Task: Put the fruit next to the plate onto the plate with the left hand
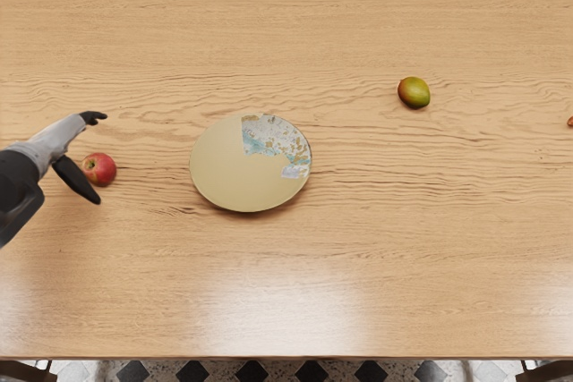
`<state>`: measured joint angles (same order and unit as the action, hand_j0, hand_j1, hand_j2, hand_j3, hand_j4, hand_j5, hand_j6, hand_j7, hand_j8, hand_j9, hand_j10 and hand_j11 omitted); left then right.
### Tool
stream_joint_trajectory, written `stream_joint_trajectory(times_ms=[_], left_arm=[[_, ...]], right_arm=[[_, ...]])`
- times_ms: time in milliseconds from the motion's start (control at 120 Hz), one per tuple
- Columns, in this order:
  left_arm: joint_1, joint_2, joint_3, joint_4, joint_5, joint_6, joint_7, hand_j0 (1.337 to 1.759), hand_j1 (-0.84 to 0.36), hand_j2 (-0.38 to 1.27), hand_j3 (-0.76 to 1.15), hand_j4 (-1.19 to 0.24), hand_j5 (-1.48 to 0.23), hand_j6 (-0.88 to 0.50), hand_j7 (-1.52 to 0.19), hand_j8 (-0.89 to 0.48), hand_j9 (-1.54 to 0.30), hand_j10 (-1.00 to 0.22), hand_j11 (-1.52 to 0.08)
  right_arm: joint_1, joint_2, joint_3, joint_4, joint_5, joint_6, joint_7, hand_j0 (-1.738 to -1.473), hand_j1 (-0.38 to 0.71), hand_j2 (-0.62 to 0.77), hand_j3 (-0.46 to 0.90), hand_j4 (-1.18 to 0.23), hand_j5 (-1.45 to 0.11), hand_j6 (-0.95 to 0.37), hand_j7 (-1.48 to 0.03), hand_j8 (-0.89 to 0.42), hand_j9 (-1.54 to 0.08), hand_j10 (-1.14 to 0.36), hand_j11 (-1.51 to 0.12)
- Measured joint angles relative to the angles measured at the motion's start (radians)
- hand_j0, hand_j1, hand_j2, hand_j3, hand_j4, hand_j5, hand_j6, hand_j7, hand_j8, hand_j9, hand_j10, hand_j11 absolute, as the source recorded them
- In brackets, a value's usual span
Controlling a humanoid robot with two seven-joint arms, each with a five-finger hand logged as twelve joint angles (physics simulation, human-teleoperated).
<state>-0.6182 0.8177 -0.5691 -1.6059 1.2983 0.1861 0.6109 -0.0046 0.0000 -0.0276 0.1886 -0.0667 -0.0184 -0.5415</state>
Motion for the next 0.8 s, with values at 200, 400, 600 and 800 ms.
stream_joint_trajectory(times_ms=[200, 400, 600, 800], left_arm=[[-0.009, -0.045, 0.058, 0.063, 0.08, 0.063, 0.0, 1.658, 0.16, 0.04, 0.0, -0.17, -0.21, -0.17, -0.21, -0.17, -0.21, -0.17, -0.21], [-0.011, -0.065, 0.09, 0.1, 0.102, 0.111, 0.0, 1.658, 0.15, 0.04, 0.0, -0.18, -0.22, -0.18, -0.22, -0.18, -0.22, -0.17, -0.22], [-0.011, -0.085, 0.094, 0.118, 0.104, 0.121, 0.0, 1.658, 0.12, 0.04, 0.0, -0.2, -0.25, -0.2, -0.25, -0.2, -0.25, -0.2, -0.25], [-0.011, -0.092, 0.095, 0.127, 0.104, 0.122, 0.0, 1.658, 0.06, 0.05, 0.0, -0.25, -0.32, -0.25, -0.32, -0.25, -0.32, -0.25, -0.32]], right_arm=[[0.001, 0.0, 0.0, 0.0, 0.0, 0.0, 0.0, -1.658, -0.35, 0.0, 0.0, 0.0, 0.0, 0.0, 0.0, 0.0, 0.0, 0.0, 0.0], [0.002, 0.0, 0.0, 0.0, -0.001, 0.0, 0.0, -1.658, -0.35, 0.0, 0.0, 0.0, 0.0, 0.0, 0.0, 0.0, 0.0, 0.0, 0.0], [0.002, 0.0, 0.0, 0.0, -0.001, 0.0, 0.001, -1.658, -0.35, 0.0, 0.0, 0.0, 0.0, 0.0, 0.0, 0.0, 0.0, 0.0, 0.0], [0.005, 0.0, 0.0, 0.0, -0.001, 0.012, 0.001, -1.658, -0.35, 0.0, 0.0, 0.0, 0.0, 0.0, 0.0, 0.0, 0.0, 0.0, 0.0]])
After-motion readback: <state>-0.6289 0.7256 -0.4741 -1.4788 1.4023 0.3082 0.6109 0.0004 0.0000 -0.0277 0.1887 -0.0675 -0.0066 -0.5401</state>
